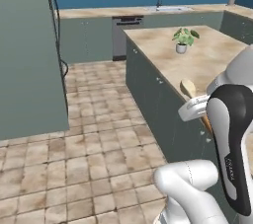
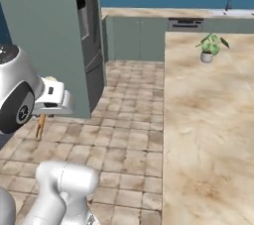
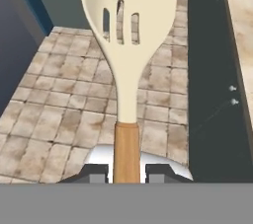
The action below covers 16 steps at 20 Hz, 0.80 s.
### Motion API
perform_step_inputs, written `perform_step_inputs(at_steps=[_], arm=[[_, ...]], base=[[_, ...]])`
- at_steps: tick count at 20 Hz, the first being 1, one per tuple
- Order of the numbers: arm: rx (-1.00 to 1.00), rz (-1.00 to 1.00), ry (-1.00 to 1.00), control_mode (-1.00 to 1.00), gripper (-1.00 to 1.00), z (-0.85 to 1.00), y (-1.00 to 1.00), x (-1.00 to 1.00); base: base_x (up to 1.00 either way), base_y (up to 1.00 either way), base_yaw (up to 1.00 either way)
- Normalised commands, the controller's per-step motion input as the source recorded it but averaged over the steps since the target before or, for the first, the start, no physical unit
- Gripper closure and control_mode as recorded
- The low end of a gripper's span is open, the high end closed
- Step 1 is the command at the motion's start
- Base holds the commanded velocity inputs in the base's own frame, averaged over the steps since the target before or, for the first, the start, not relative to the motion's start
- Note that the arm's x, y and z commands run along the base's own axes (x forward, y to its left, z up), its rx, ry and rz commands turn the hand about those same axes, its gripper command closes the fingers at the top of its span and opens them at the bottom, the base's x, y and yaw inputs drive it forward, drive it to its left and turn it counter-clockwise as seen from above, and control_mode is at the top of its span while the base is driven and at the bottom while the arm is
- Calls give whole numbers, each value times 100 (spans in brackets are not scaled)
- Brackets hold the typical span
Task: Organize the utensils by type. Pick up the wooden spoons from the counter and place them in the open cabinet. Then pick up the metallic utensils from the counter and place them in the open drawer.
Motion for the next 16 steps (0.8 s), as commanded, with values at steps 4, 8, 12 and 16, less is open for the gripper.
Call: perform_step_inputs(at_steps=[4,8,12,16], arm=[[0,0,0,100,100,0,0,0],[0,0,0,100,100,0,0,0],[0,0,0,100,100,0,0,0],[0,0,0,100,100,0,0,0]], base=[[100,0,-1],[100,0,-2],[100,0,-2],[100,0,-1]])
